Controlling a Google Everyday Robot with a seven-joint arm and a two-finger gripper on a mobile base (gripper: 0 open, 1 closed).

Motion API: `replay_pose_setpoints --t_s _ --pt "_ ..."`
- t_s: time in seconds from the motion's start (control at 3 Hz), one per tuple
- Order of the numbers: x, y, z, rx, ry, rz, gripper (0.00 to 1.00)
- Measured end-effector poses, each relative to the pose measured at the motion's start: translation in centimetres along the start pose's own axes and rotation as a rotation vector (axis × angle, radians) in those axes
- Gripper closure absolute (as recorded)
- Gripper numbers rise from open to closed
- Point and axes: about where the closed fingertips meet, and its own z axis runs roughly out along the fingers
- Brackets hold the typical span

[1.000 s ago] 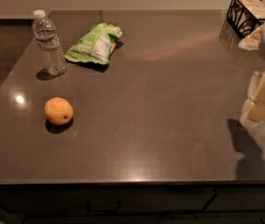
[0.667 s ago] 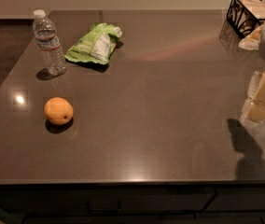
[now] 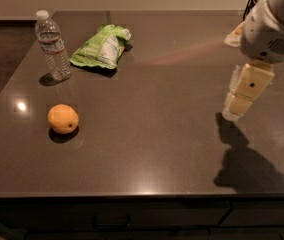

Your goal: Knock water bottle over

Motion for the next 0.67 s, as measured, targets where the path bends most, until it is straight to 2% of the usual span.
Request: replay_pose_setpoints --t_s 0.33,0.67 --pt "-4.2 -1.3 2.3 0.019 -0.045 -0.036 0.00" --pt "-8.4 -2.2 5.0 0.032 -0.106 -0.025 0.00"
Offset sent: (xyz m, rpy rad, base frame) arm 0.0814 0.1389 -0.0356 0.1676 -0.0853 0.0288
